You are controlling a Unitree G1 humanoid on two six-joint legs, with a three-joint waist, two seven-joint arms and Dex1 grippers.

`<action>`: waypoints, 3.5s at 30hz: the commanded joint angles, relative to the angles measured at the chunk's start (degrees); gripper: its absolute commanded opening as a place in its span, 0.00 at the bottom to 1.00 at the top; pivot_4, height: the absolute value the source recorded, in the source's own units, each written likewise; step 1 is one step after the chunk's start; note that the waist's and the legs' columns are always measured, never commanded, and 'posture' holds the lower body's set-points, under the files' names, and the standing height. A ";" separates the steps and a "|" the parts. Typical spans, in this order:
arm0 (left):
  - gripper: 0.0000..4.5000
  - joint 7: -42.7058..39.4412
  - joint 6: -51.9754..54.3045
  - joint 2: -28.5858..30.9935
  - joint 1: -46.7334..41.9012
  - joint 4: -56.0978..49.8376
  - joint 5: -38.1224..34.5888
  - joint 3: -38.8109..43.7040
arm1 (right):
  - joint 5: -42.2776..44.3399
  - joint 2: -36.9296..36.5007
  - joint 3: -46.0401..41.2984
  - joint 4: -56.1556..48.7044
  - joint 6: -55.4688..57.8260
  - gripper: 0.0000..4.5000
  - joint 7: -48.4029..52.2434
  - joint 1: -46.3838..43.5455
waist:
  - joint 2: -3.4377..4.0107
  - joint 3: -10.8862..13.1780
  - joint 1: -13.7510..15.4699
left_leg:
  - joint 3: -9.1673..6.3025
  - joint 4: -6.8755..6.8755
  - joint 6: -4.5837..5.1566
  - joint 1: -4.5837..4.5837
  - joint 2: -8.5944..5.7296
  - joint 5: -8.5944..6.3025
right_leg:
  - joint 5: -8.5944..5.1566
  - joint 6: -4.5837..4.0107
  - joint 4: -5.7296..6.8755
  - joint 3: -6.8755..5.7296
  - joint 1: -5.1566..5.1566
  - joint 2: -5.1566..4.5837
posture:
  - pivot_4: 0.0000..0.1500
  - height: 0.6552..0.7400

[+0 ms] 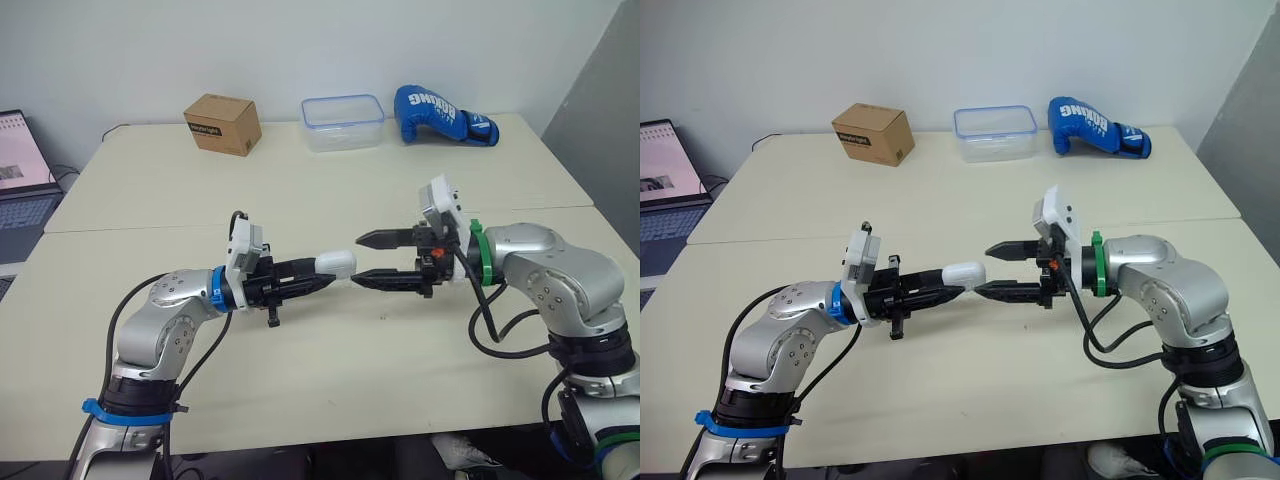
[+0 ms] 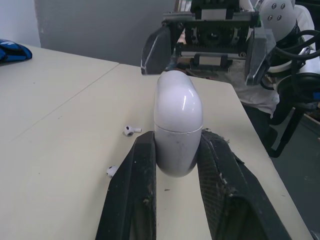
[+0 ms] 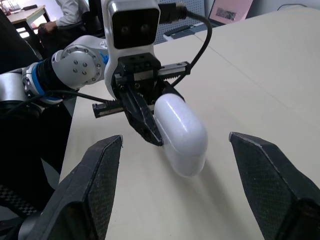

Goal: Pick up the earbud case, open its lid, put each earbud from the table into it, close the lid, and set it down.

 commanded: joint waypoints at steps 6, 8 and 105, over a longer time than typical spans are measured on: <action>0.17 -0.34 -0.34 -0.01 -1.81 -1.14 -1.77 0.22 | -2.50 0.72 2.64 0.12 -0.32 0.79 -3.45 -2.70 | 0.00 0.00 -0.02 | 0.00 0.00 0.00 0.01 0.00 0.00 | 0.00 0.00 0.01 0.00 0.00 0.00 | 1.00 0.89; 0.17 -0.57 -0.30 0.19 -1.83 -1.11 -1.85 0.06 | -2.96 1.05 3.09 0.97 -0.32 0.79 -3.97 -3.32 | 0.00 0.00 -0.04 | 0.00 0.00 0.00 0.01 0.00 0.00 | 0.00 0.00 0.00 0.01 0.00 0.00 | 1.00 0.89; 0.17 0.05 -5.09 4.98 -0.18 3.01 -1.15 3.30 | -16.32 14.33 12.09 21.76 41.43 0.79 -38.75 -18.89 | 0.06 0.00 -1.39 | 0.08 -0.06 -0.06 -0.36 -0.01 0.03 | 0.04 -0.06 0.10 0.07 -0.53 -0.04 | 1.00 0.89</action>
